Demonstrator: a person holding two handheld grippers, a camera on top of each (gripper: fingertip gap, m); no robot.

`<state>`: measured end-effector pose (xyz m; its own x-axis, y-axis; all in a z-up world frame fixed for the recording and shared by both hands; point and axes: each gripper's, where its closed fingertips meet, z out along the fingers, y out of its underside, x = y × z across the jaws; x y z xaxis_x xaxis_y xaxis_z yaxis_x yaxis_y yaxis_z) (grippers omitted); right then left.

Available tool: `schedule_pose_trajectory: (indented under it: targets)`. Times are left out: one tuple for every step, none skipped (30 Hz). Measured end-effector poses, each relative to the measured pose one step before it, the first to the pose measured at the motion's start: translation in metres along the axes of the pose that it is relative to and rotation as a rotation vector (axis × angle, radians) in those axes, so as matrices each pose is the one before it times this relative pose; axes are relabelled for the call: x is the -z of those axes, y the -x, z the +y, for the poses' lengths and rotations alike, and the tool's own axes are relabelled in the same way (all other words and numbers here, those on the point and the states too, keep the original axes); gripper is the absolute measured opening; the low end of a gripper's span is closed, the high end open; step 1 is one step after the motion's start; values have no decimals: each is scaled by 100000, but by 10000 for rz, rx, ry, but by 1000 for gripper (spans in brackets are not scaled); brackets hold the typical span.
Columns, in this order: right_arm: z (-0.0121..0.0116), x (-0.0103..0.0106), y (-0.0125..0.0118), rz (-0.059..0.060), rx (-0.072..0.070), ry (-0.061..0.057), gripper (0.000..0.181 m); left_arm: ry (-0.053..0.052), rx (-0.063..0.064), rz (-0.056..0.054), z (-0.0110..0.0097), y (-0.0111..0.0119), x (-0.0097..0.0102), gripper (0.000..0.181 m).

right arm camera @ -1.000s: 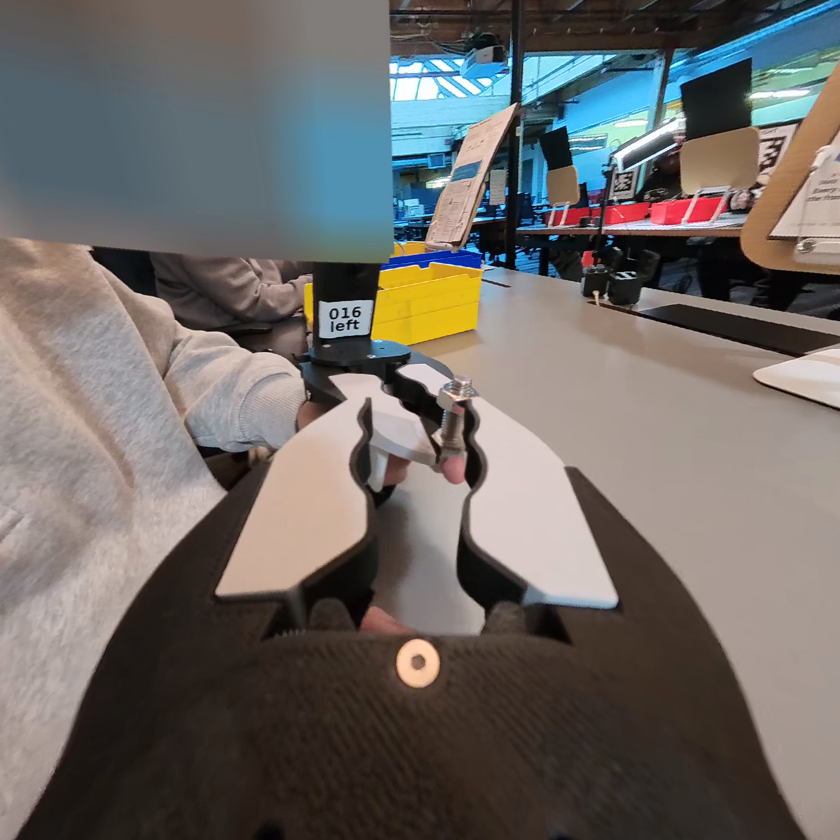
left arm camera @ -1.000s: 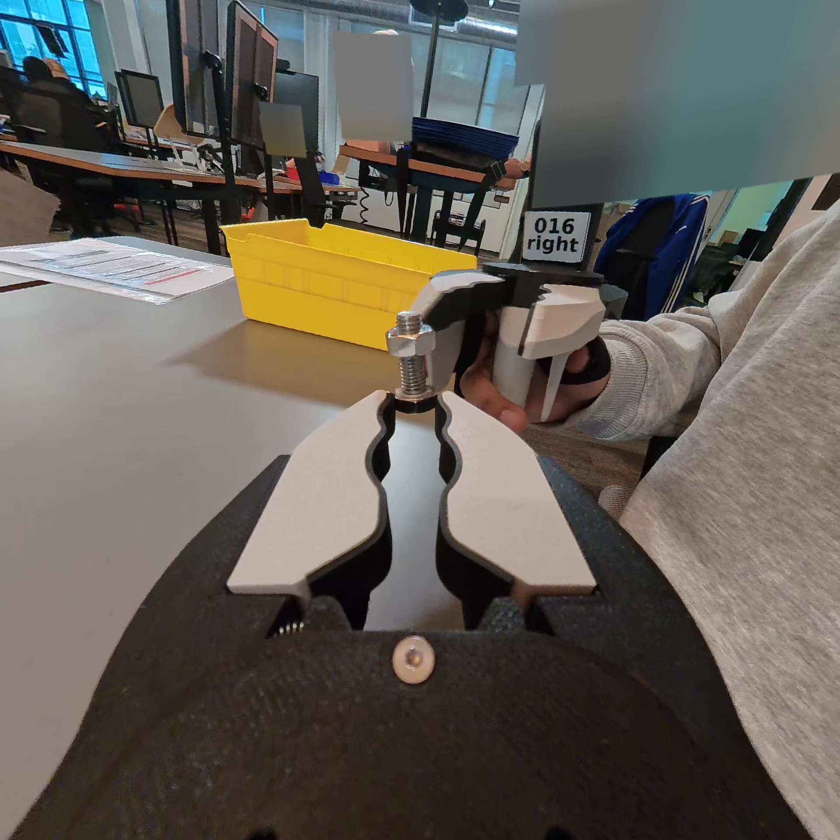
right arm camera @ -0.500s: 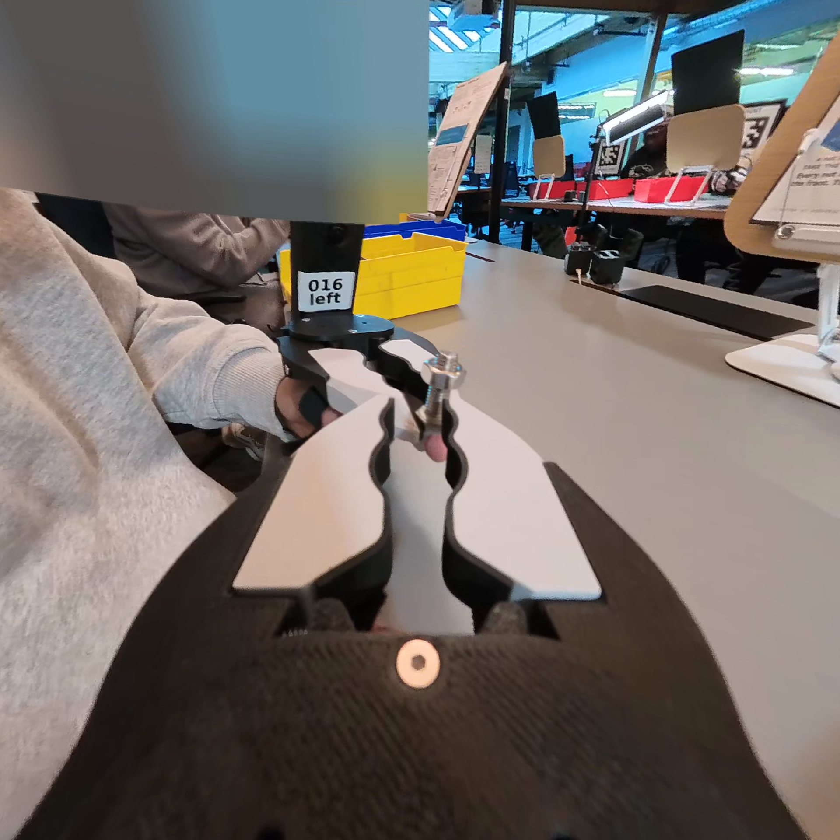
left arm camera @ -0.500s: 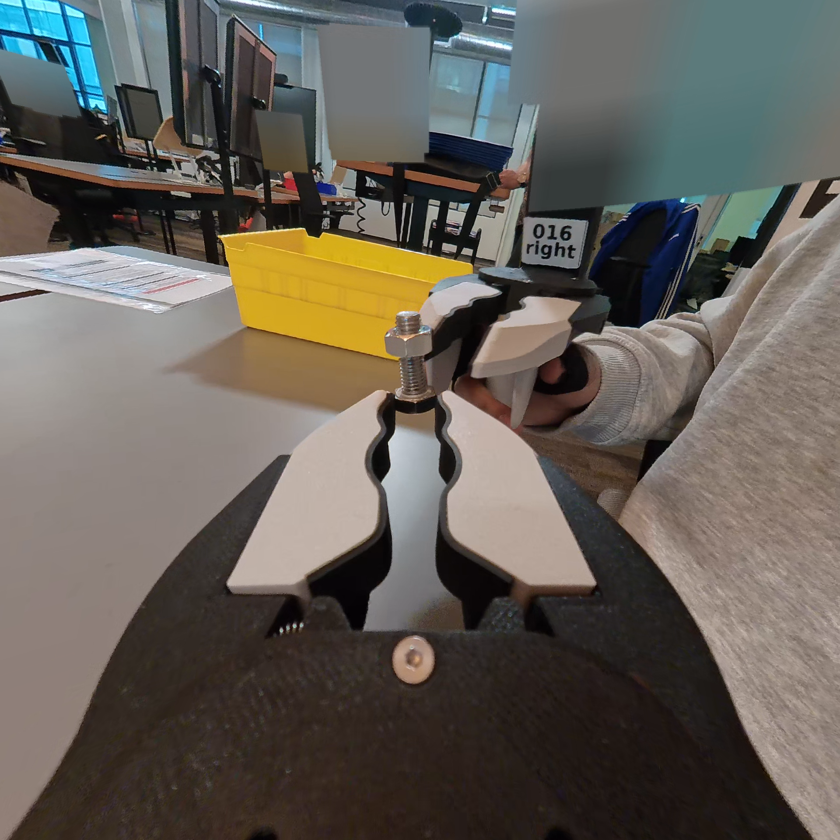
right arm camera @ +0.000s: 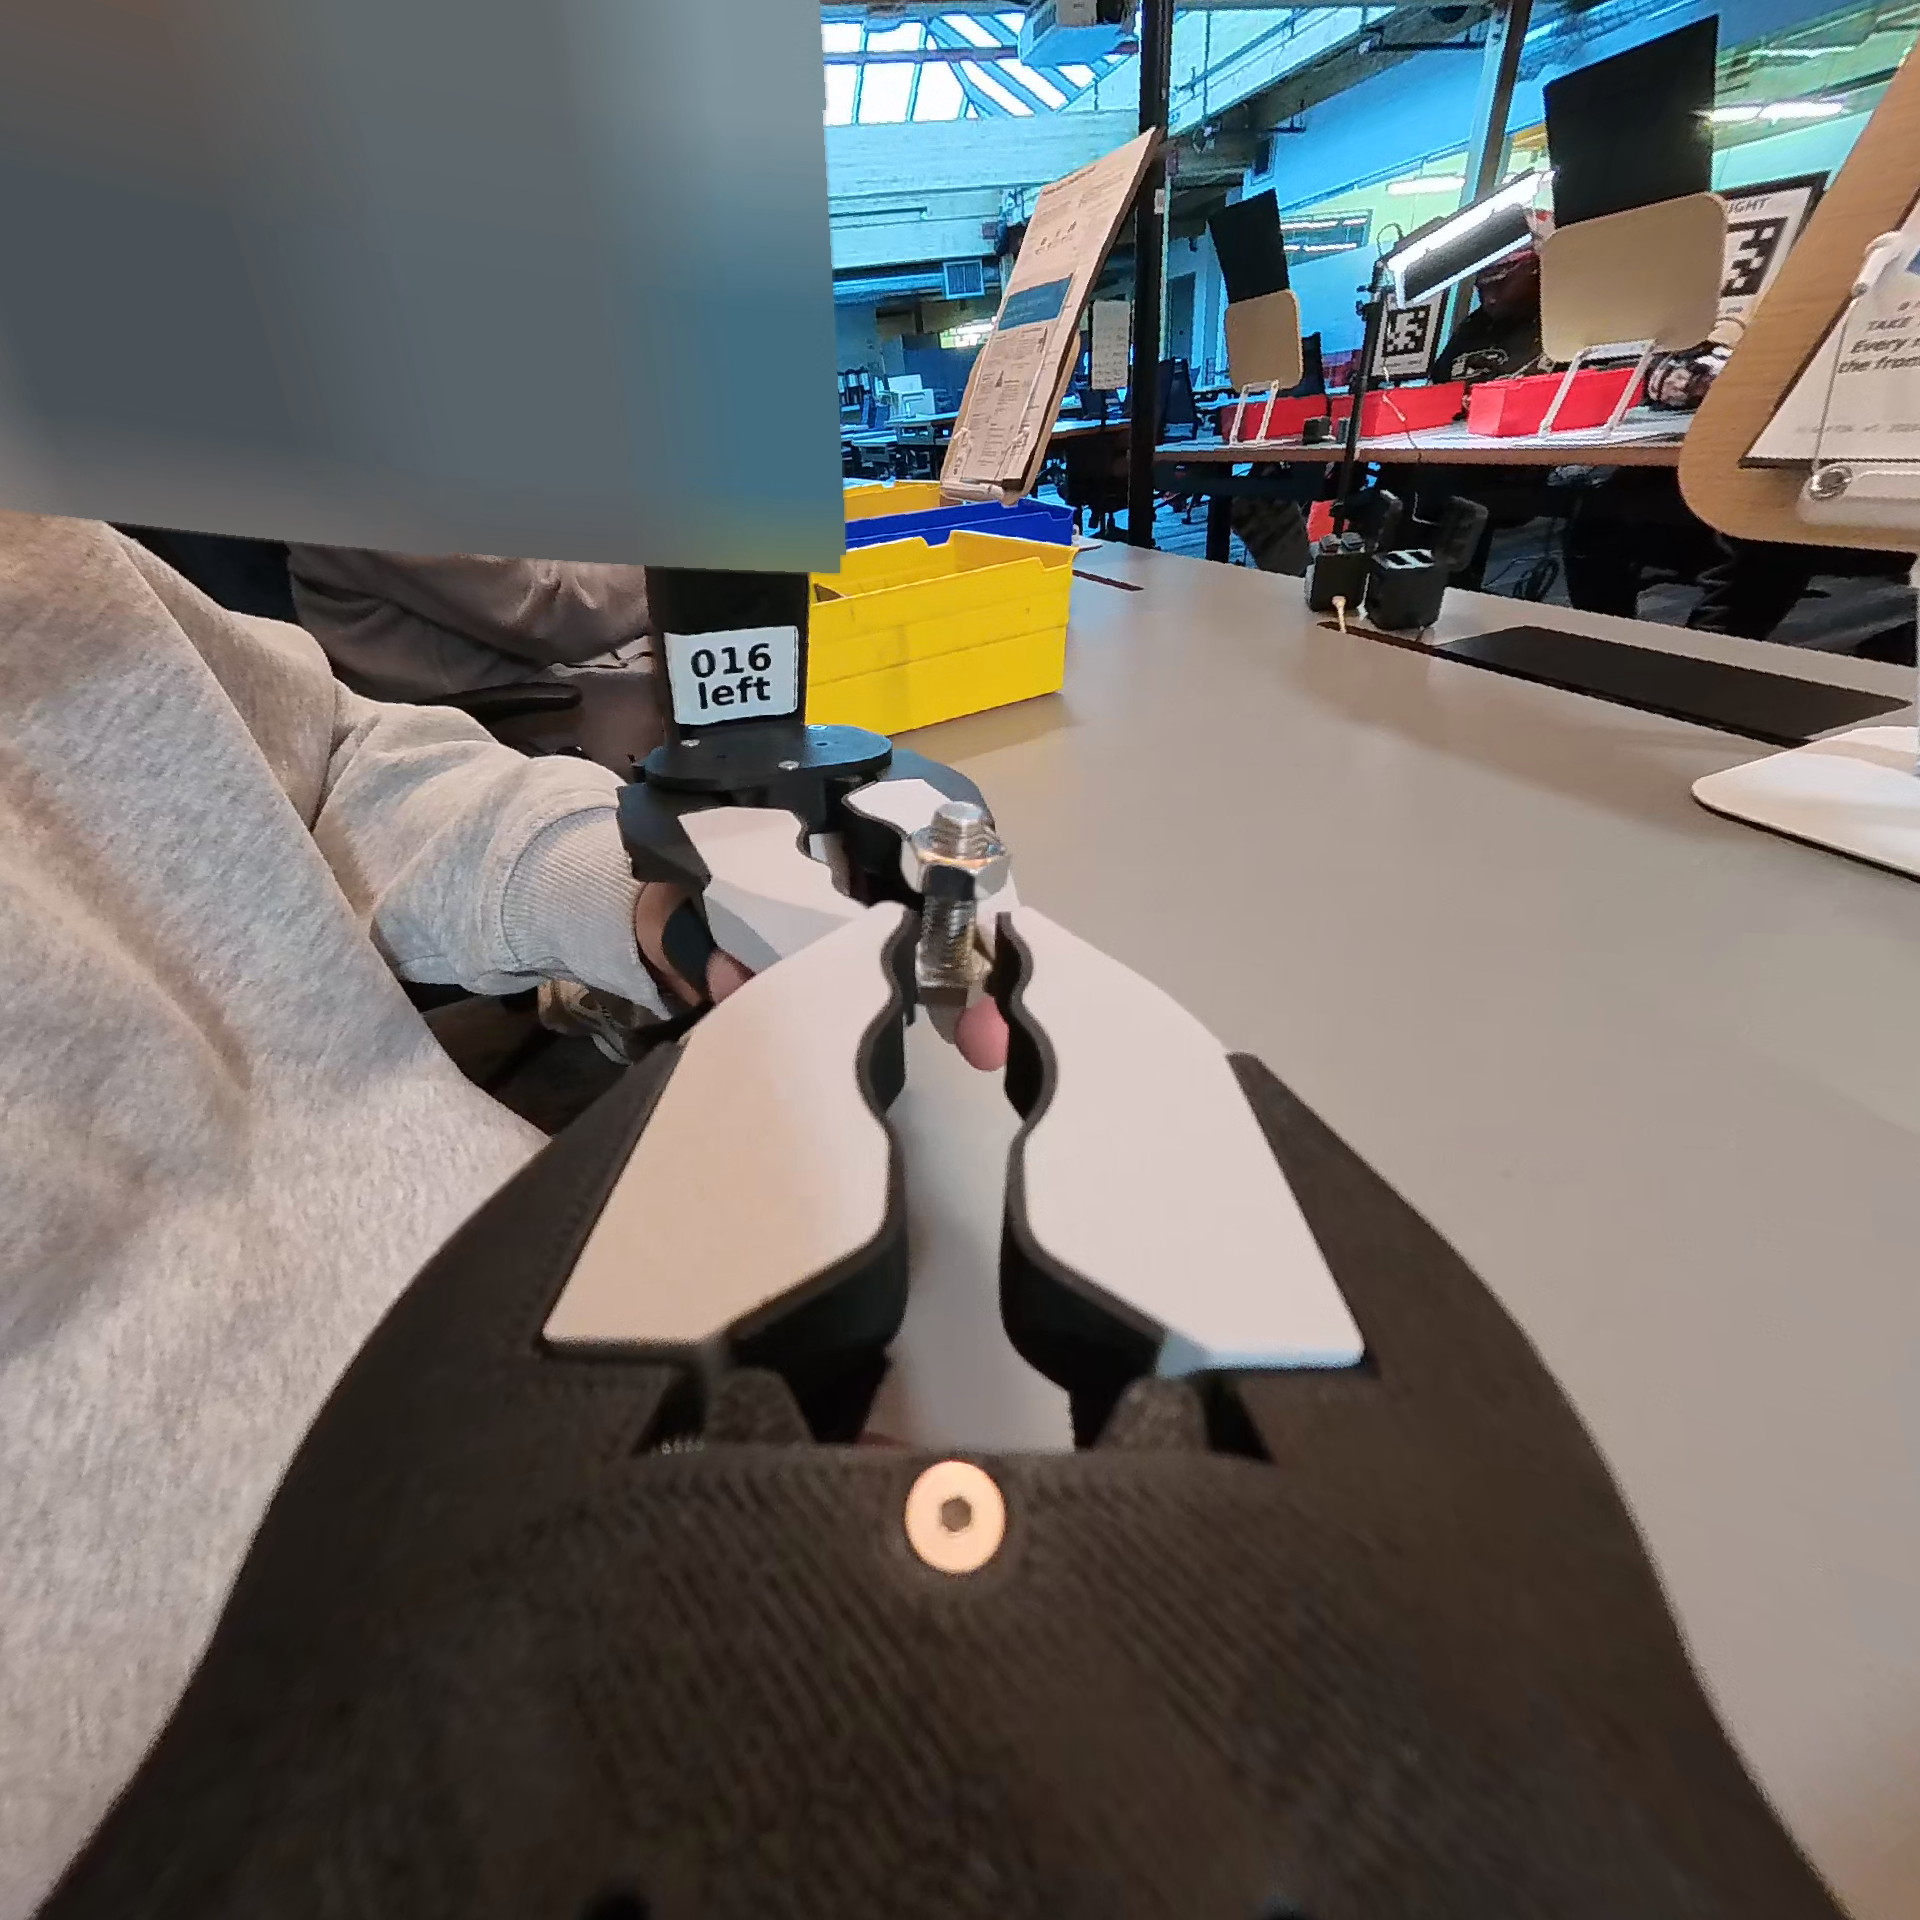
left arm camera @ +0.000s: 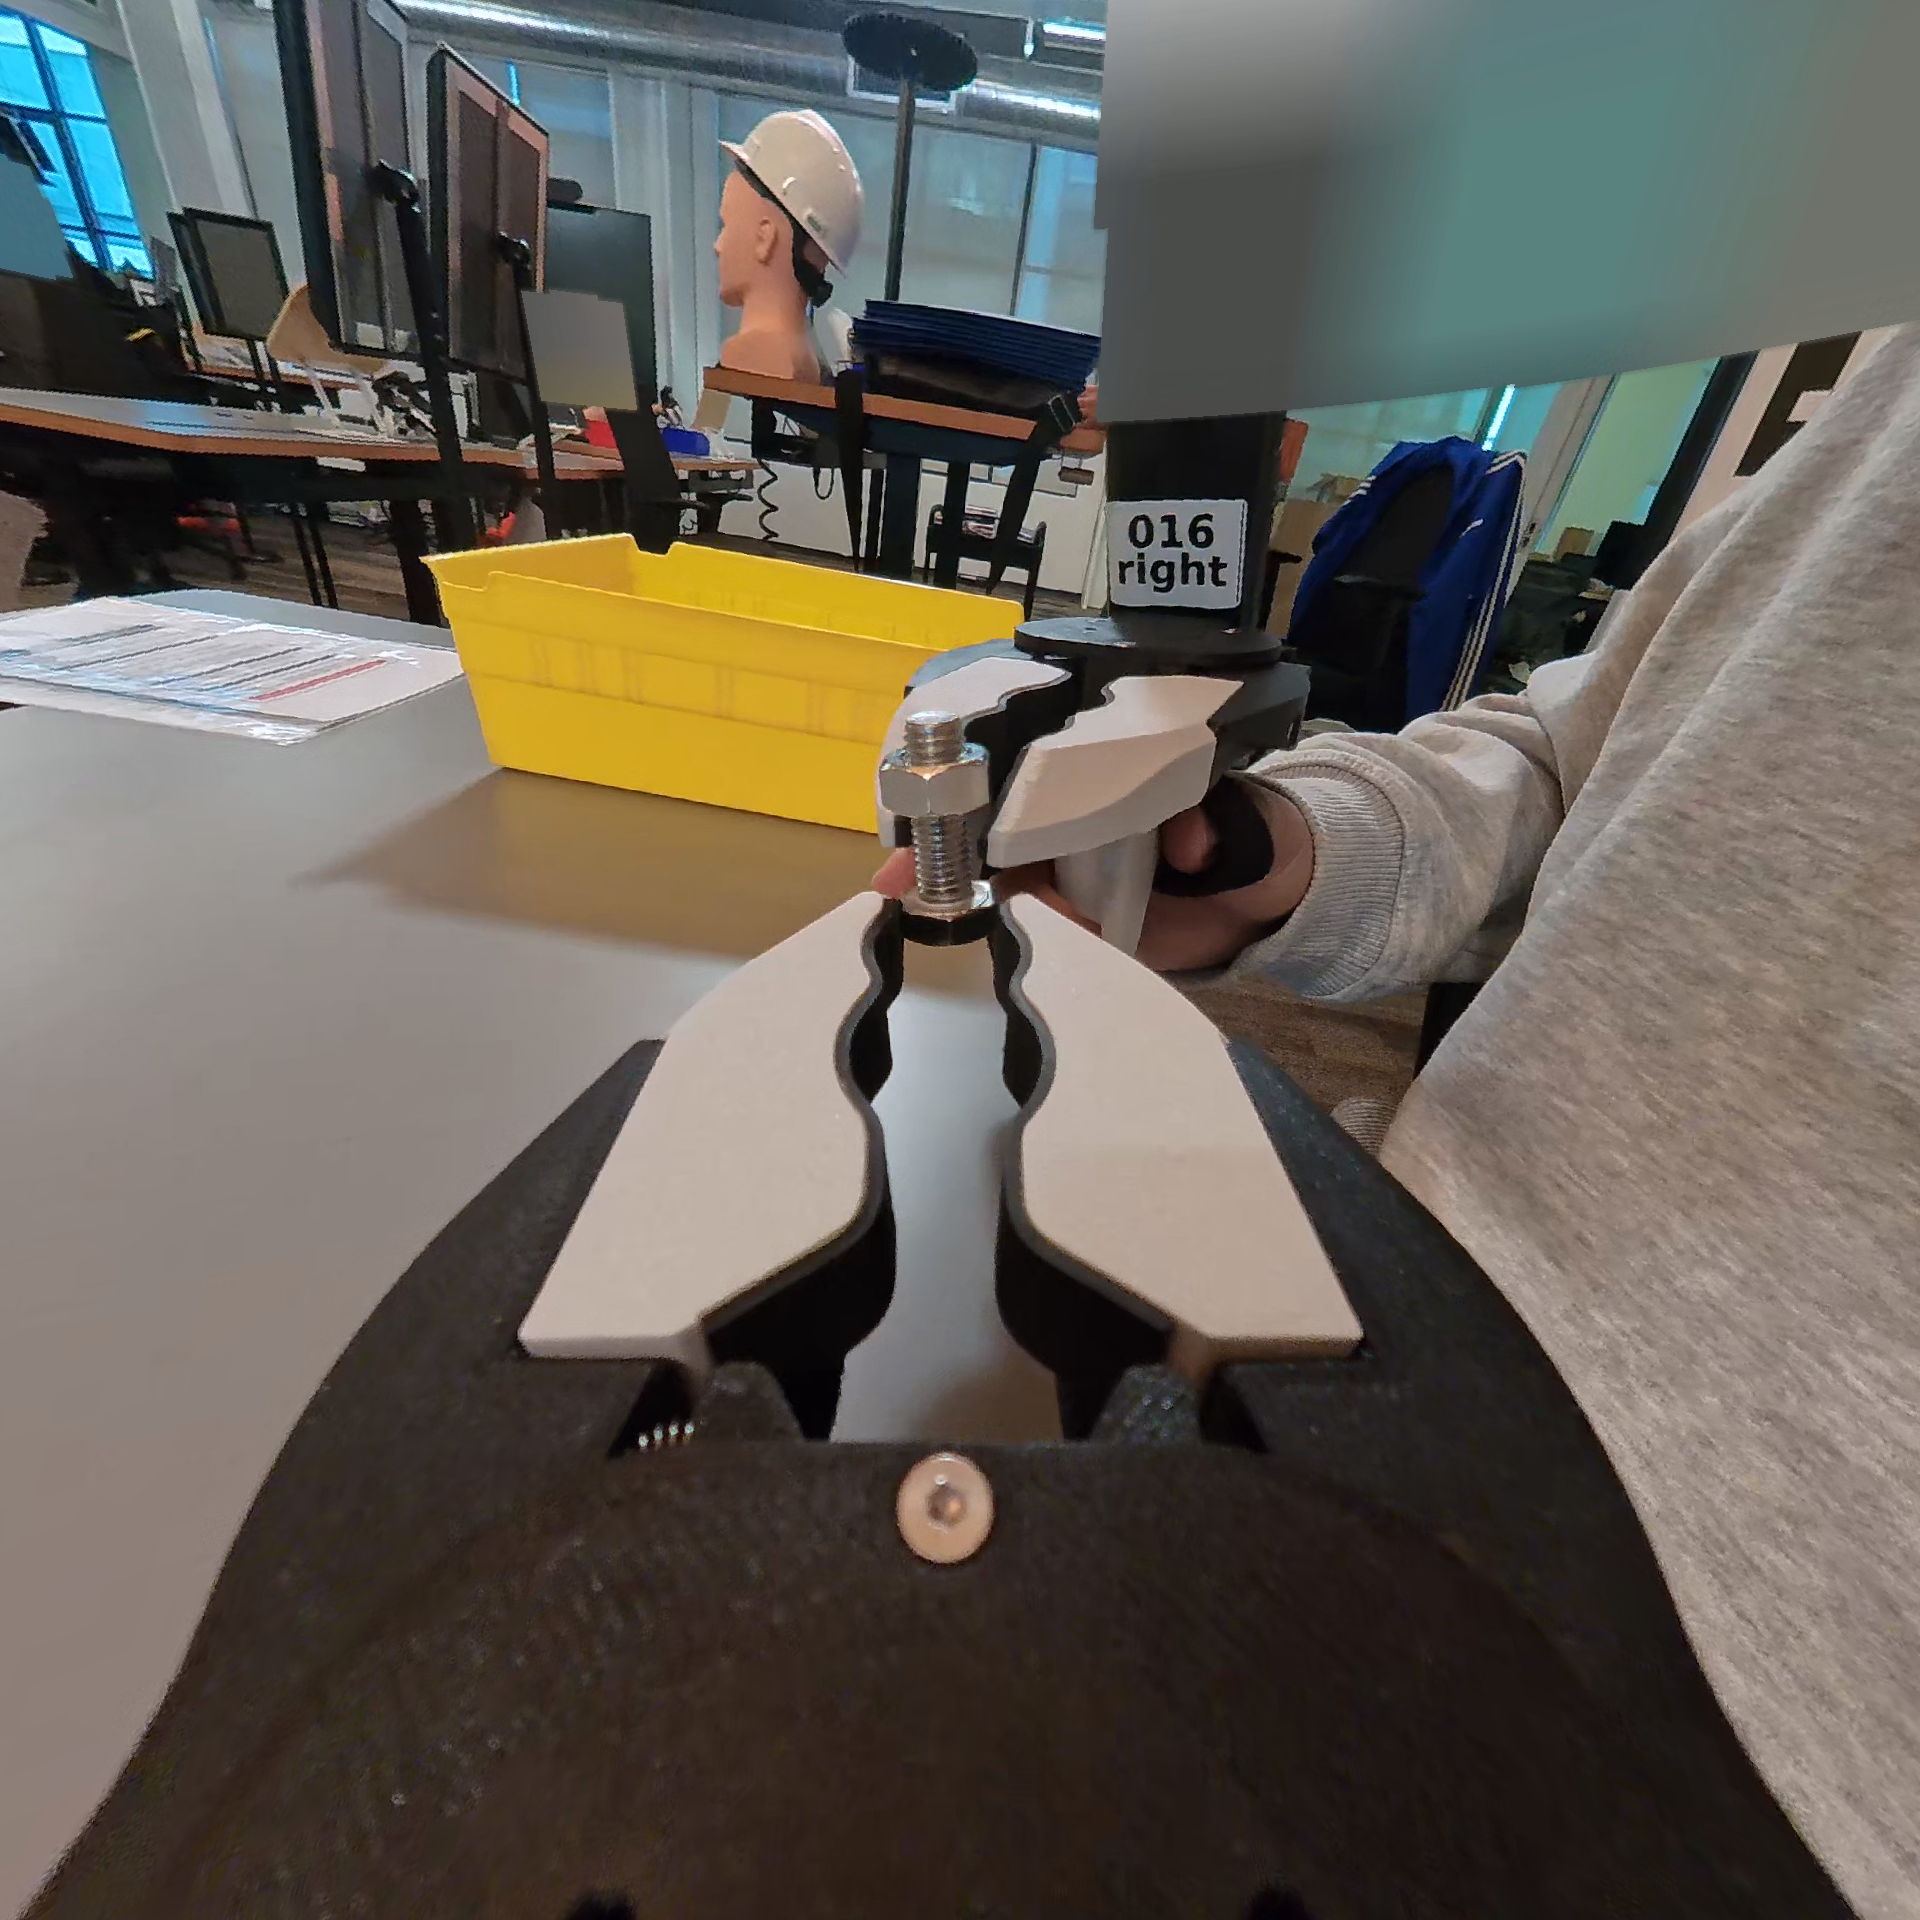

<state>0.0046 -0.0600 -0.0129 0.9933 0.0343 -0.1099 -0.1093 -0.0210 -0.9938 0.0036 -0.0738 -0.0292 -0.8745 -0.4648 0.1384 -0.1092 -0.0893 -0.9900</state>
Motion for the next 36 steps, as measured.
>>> schedule_pose_trajectory:
  targets:
    - [-77,41,-40,-5,-56,-45,14,10,-24,0,-3,-17,-11,17]
    - [-98,52,-70,8,-64,-59,15,7,-11,-3,10,7,-4,17]
    - [-143,60,-84,8,-71,-91,17,2,5,-6,0,22,14,17]
    - [-227,85,-50,-3,-78,-140,19,1,13,-7,-3,30,-5,17]
    - [-288,95,-18,-26,-80,-183,22,6,13,-12,5,28,4,17]
    - [-288,85,24,-43,-77,-182,24,11,4,-19,12,44,-15,17]
    - [-226,61,52,-58,-66,-143,26,21,-4,-36,26,62,-3,17]
    - [-148,44,65,-58,-45,-94,27,29,-7,-50,45,88,-11,17]
    - [-70,10,80,-56,-18,-42,27,5,2,-57,-6,94,3,17]
    - [-27,-9,136,-87,13,-10,27,-2,-1,-62,-8,112,15,17]
    - [12,-26,253,-148,26,12,25,3,10,-56,-14,119,17,17]
    - [59,-55,295,-163,16,43,23,-8,25,-49,-10,111,27,17]
    - [85,-71,235,-118,29,69,20,-18,40,-32,-37,104,26,17]
    - [106,-56,135,-42,70,83,19,-23,44,-15,-31,59,24,17]
    - [82,-36,-7,63,114,73,18,-17,35,-7,-32,43,11,17]
    - [-26,27,-143,152,149,20,18,-13,14,-4,-22,27,7,17]
    - [-118,54,-198,166,151,-49,19,-4,-5,0,-17,7,5,17]
    - [-133,47,-191,136,89,-85,21,5,-8,11,0,-29,-9,17]
    - [-46,12,-216,110,-13,-65,25,5,-3,15,18,-27,-13,17]
    - [77,-31,-198,80,-95,-8,30,1,-5,18,4,-35,-25,17]
    - [166,-78,-104,7,-128,52,34,2,-7,26,15,-37,-15,17]
    - [208,-88,5,-56,-123,98,36,8,-7,14,3,-29,-21,17]
    - [165,-76,99,-86,-69,96,35,5,-15,-15,8,17,0,17]
    - [108,-53,164,-95,3,67,33,0,-16,-25,-19,33,5,17]
    - [49,-10,147,-54,61,54,31,0,1,-18,-14,40,12,17]
    - [18,4,79,-7,119,36,28,-7,15,-18,-16,59,15,17]
    - [-20,29,94,-17,135,16,26,-5,20,-18,-3,51,7,17]
    - [-14,30,81,-28,87,12,22,10,25,-5,16,38,-10,17]
    - [-2,14,17,5,25,11,20,8,17,9,17,-1,4,17]
    - [12,-2,-38,26,-9,10,20,-3,-2,4,7,-7,-11,17]
    - [21,-9,-51,21,-26,11,21,2,-16,6,-3,-24,-6,17]
    - [8,-5,-86,43,-30,2,21,9,-18,11,-3,-36,-10,17]
    - [-33,7,-112,65,-14,-21,23,1,-15,4,-15,-20,2,17]
    - [-40,6,-84,52,-4,-36,25,-5,-9,-1,-15,-8,-8,17]
    - [-41,-5,-70,42,-7,-37,28,4,2,3,15,-4,3,17]
    - [-47,5,-3,6,-4,-36,30,2,7,0,0,17,0,17]
